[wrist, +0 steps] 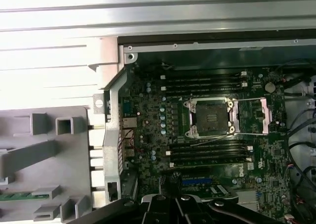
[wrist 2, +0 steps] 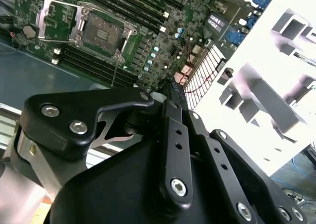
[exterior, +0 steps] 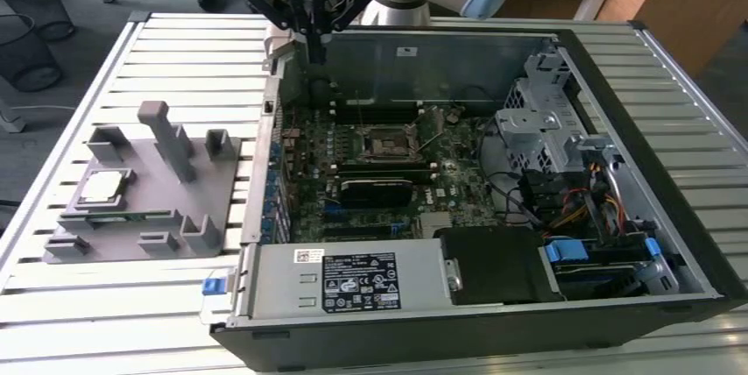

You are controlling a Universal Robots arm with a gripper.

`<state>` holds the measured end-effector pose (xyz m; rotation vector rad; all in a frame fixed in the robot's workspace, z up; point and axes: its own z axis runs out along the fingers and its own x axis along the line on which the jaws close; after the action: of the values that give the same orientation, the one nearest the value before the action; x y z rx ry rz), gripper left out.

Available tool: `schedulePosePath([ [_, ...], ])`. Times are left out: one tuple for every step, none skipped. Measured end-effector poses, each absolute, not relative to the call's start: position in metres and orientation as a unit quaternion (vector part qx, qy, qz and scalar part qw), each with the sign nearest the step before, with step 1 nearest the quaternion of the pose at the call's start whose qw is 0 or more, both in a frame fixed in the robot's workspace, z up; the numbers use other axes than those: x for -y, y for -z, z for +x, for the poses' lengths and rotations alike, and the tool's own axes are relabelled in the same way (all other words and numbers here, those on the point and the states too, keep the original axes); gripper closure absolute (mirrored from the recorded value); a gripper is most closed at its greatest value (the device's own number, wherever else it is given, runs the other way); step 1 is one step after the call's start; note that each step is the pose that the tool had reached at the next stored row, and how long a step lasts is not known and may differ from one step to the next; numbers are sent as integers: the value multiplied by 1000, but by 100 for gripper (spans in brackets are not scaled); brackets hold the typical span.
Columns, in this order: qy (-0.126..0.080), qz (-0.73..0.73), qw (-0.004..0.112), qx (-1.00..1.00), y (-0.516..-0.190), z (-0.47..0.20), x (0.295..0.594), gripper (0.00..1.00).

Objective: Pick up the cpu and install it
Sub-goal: 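Reach for the cpu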

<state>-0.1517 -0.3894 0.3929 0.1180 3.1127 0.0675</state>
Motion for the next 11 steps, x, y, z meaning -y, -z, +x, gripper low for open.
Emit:
schedulePosePath([
  [-22,38,13,-999,-393,-152,389,89],
  [-22,38,13,-999,-393,-153,389,89],
  [-22,38,13,-999,-393,-153,389,89],
  [-22,38,13,-999,-393,-153,389,89],
  [-22,38,13,-999,-392,-154,388,89],
  [-22,38,13,-999,-392,-154,388,89],
  [-22,38,13,-999,-392,-154,388,89],
  [-22,38,13,-999,-392,-155,388,89],
  [-22,38,13,-999,-392,-155,388,89],
  [-22,38,13,-999,-392,-155,388,89],
  [-22,38,13,-999,-392,-156,388,89],
])
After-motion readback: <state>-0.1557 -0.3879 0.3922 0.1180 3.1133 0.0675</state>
